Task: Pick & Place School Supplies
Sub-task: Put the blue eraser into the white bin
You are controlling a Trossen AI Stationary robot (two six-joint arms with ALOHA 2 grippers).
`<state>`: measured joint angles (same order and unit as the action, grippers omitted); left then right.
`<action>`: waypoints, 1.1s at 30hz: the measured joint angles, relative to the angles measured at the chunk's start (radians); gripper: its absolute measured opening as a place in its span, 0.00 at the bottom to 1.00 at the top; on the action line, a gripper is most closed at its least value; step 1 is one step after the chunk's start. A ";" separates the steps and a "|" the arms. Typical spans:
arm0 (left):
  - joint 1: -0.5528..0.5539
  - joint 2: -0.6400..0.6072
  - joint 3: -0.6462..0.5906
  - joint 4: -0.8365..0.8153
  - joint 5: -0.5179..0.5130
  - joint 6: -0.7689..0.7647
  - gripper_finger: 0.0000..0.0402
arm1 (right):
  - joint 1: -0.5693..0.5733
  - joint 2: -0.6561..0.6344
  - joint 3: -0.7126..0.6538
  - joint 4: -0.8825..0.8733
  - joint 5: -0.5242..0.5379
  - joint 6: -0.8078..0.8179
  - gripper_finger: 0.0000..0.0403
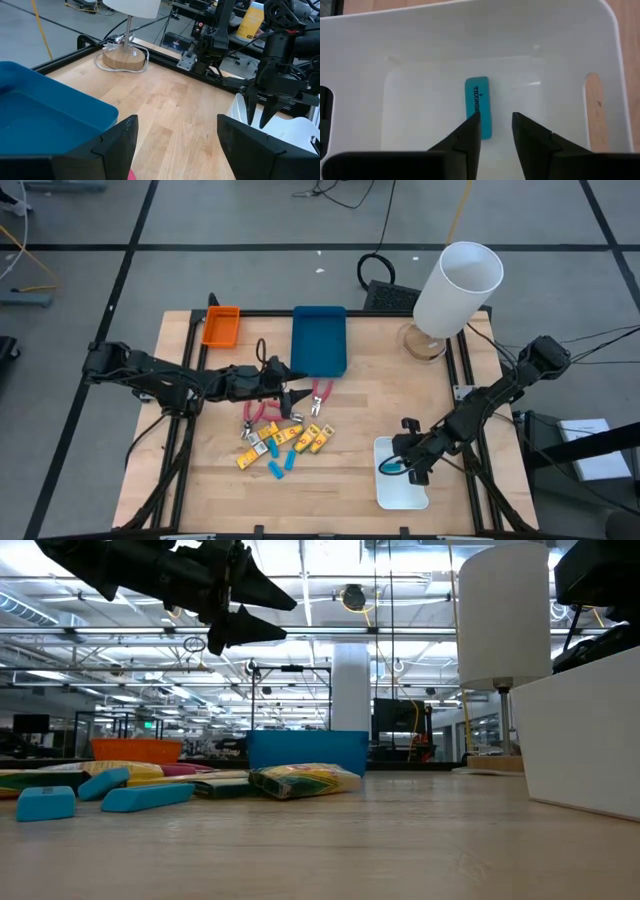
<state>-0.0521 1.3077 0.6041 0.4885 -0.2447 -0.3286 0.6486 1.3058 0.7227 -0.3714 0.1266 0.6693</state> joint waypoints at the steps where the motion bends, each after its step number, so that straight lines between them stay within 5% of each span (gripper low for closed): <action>1: 0.000 0.000 0.000 0.000 0.000 0.000 0.69 | -0.001 -0.004 0.000 0.000 -0.001 0.000 0.27; 11: 0.000 0.000 0.000 -0.031 0.093 -0.047 0.69 | -0.008 -0.171 -0.001 0.092 -0.047 -0.088 0.29; 21: -0.033 0.000 0.000 -0.050 0.193 -0.045 0.69 | -0.007 -0.279 -0.003 0.297 0.190 -0.518 0.29; 28: -0.059 0.000 0.000 -0.136 0.200 -0.069 0.69 | -0.007 -0.418 -0.117 0.441 0.197 -0.578 0.28; 33: -0.102 0.000 0.007 -0.212 0.281 -0.138 0.69 | -0.008 -0.564 -0.271 0.611 0.321 -0.637 0.26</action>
<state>-0.1540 1.3079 0.6112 0.2761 0.0364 -0.4667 0.6411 0.7417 0.4517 0.2400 0.4479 0.0323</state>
